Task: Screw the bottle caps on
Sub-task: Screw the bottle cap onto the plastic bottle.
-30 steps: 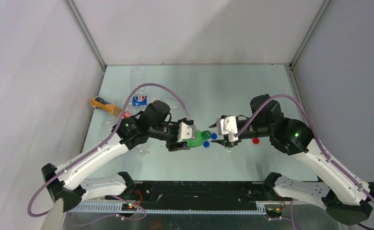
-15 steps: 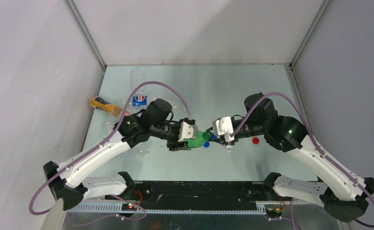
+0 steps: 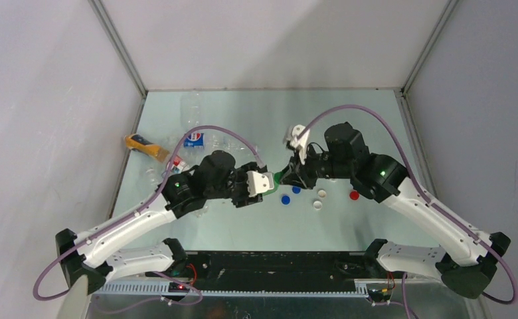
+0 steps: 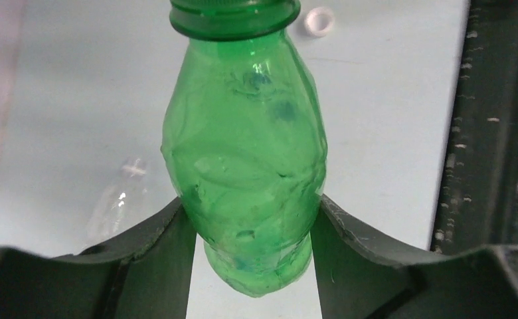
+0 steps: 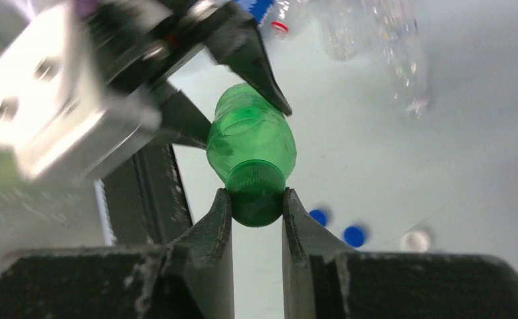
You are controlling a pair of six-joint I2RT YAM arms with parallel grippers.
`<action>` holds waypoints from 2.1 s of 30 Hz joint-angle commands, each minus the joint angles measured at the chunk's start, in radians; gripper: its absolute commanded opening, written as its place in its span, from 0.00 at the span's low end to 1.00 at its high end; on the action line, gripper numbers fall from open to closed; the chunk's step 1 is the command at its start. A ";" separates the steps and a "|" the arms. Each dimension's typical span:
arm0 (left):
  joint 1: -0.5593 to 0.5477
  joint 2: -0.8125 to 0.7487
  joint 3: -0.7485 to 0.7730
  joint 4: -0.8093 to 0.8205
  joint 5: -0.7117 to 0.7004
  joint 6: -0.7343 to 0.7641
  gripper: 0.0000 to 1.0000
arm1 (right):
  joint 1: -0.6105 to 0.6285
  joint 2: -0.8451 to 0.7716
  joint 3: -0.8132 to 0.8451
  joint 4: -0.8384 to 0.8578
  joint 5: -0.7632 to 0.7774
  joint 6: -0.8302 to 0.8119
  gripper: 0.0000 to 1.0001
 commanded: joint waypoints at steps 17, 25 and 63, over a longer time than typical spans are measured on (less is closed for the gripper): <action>-0.126 -0.037 -0.110 0.329 -0.456 -0.011 0.03 | -0.053 -0.003 0.027 0.059 0.485 0.650 0.35; -0.004 -0.041 -0.082 0.200 -0.102 -0.018 0.04 | -0.056 -0.127 -0.021 0.100 0.163 0.034 0.49; 0.049 0.005 0.058 0.062 0.277 0.033 0.06 | -0.021 -0.108 -0.030 -0.075 -0.195 -0.397 0.11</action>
